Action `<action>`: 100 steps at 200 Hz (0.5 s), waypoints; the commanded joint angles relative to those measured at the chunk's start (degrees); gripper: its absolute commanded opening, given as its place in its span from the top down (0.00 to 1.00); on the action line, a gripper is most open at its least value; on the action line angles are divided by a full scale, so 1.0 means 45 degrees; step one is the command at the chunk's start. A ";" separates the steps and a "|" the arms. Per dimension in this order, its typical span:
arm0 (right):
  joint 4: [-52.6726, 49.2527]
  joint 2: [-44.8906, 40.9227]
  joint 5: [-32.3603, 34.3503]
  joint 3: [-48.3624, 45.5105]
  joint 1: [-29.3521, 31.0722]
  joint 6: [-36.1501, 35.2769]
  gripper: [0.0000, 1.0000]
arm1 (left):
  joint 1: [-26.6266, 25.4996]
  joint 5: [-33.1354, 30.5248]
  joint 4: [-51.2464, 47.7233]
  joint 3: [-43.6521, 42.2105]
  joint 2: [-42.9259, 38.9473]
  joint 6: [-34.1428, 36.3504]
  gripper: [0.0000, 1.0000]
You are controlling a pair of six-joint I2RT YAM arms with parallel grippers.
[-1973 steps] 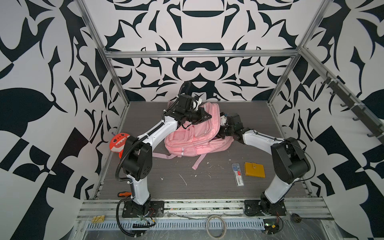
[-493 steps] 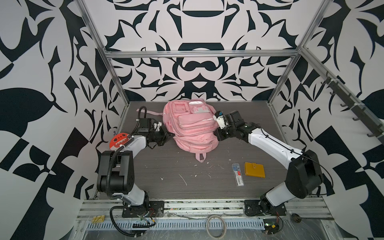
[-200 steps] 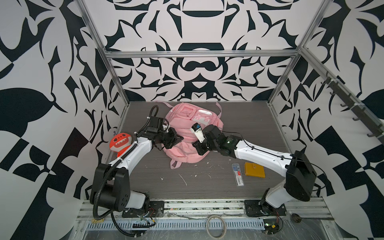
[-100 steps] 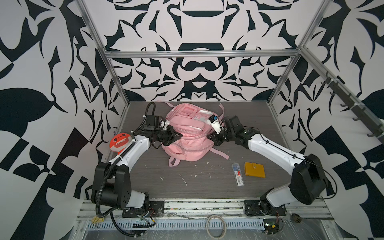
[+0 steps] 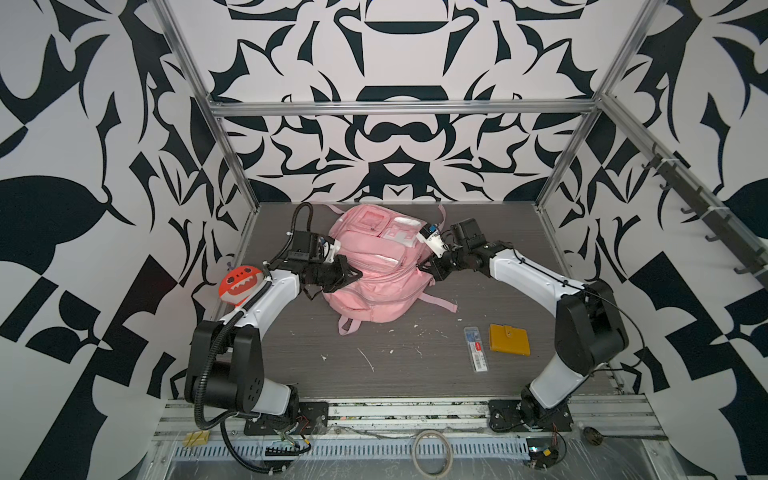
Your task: Pack the student bag
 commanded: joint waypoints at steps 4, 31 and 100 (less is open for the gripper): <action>-0.0217 -0.0050 0.5635 0.0853 -0.2012 0.0018 1.00 | 0.0757 -0.1273 -0.2859 -0.0024 -0.0207 0.1988 1.00; -0.0604 -0.0189 0.6693 0.0663 -0.2012 0.1011 1.00 | 0.0757 -0.1576 -0.3024 -0.0084 -0.0266 0.2207 1.00; 0.1480 -0.1675 0.5139 -0.1107 -0.2695 0.3698 0.99 | 0.0785 -0.1657 -0.3262 -0.0036 -0.0168 0.3009 1.00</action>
